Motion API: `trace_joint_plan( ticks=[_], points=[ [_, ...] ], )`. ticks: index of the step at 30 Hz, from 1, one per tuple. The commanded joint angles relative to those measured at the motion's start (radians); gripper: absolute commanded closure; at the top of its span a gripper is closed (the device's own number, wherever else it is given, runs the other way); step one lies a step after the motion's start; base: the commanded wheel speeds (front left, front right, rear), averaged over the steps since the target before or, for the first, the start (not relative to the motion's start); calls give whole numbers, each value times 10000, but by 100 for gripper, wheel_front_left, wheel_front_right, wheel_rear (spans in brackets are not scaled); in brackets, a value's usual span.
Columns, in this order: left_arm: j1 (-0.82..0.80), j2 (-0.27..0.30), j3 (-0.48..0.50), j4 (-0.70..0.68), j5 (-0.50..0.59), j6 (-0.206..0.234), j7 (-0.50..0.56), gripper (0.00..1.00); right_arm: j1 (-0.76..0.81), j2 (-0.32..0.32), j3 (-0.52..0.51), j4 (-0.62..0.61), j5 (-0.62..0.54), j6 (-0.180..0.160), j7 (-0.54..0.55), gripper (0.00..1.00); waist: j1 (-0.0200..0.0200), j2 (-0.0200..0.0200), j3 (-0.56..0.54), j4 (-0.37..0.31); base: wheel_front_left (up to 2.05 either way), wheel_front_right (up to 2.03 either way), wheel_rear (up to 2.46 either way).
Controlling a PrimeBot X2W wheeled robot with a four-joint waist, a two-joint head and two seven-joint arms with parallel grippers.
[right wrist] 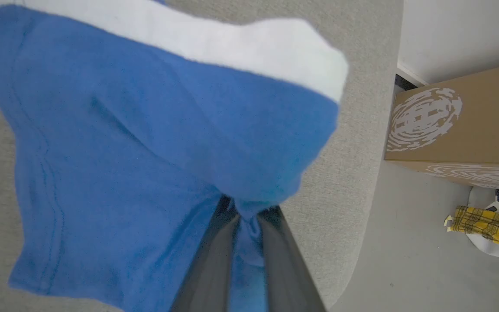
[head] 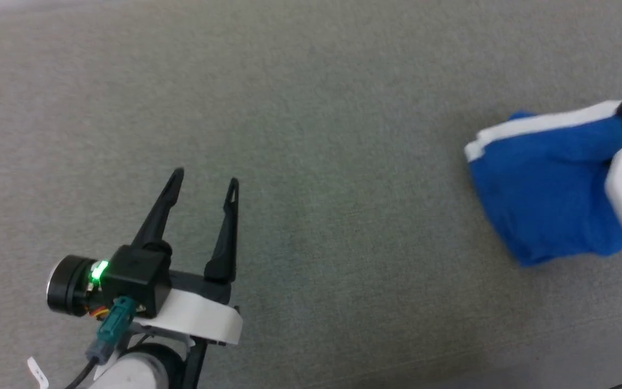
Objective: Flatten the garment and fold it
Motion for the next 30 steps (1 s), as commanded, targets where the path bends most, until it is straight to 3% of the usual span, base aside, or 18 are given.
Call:
trace_joint_plan(
  ticks=[1, 6, 11, 12, 13, 22, 30],
  points=[
    [-211, 23, -57, -88, 122, -65, 56, 0, -209, -103, -149, 161, -135, -21, -192, 100, -3, 0, 1179, -798, 0, 0, 0],
    [-660, 45, -203, -259, 352, -191, 264, 0, -542, -192, -855, 1015, -584, -21, -1076, 100, -3, 0, 1697, -784, 0, 0, 0],
    [-810, 99, -215, -341, 437, -205, 351, 0, -761, 299, -1656, 1808, -914, -21, -1919, 100, -3, 0, 1955, -699, 0, 0, 0],
    [-800, 113, -189, -341, 434, -181, 354, 0, -773, 416, -1729, 1941, -1046, -21, -2097, 83, -3, 0, 1971, -686, 0, 0, 0],
    [-743, 161, -105, -329, 400, -123, 322, 0, -743, 733, -1946, 2285, -1474, -21, -2633, 0, -3, 0, 1973, -651, 0, 0, 0],
    [-413, 68, -3, 91, 55, -58, 98, 0, 119, 1021, -3443, 3016, -3615, -21, -4892, 0, -3, 0, 1041, -528, 0, 0, 0],
    [301, -181, 132, 659, -340, 292, -188, 0, 2544, 1443, -4391, 1715, -4409, -21, -5885, 0, -3, 0, -587, -357, 0, 0, 0]
  ],
)
